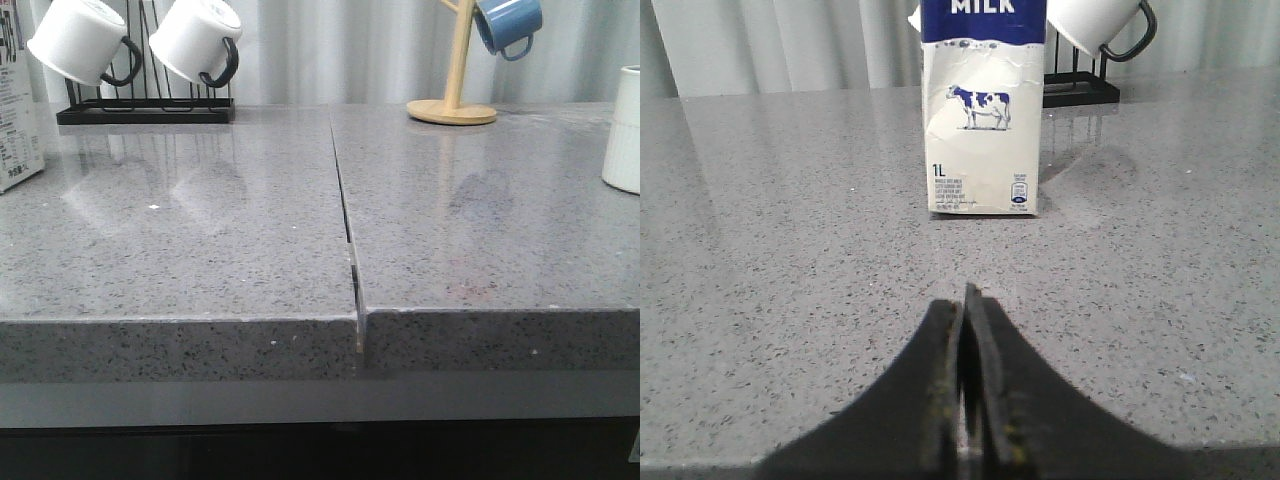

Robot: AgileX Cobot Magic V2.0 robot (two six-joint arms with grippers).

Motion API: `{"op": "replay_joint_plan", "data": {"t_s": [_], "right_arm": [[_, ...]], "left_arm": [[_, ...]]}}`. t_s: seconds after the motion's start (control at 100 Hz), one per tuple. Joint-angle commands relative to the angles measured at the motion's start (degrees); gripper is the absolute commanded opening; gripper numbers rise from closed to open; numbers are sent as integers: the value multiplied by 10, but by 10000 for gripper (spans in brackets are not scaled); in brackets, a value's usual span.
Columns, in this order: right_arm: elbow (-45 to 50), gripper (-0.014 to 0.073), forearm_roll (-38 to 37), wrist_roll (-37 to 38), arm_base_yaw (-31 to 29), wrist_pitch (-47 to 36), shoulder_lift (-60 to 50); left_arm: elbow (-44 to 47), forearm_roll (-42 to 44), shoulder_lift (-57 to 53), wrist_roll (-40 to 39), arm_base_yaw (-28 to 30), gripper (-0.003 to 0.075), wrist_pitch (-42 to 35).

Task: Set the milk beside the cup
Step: 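Grasp the white HOME mug by its handle with the right gripper, then lift the mug and carry it farther from the robot, toward the center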

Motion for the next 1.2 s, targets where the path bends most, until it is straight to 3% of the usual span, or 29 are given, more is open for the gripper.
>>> {"op": "replay_joint_plan", "data": {"t_s": [0.0, 0.27, 0.51, 0.73, 1.19], "right_arm": [[-30, 288, -9, 3, 0, -54, -2], [-75, 272, -11, 1, 0, -62, 41], [-79, -76, -11, 0, 0, -65, 50], [-79, -68, -24, -11, 13, -61, 24], [-79, -67, 21, -11, 184, -47, -47]], "left_arm": [[23, -6, -19, -5, -1, -21, -43], [23, -6, -19, -5, -1, -21, -43], [23, -6, -19, -5, -1, -21, -43], [23, -6, -19, -5, -1, -21, -43], [23, -6, -19, -5, -1, -20, -43]]}}
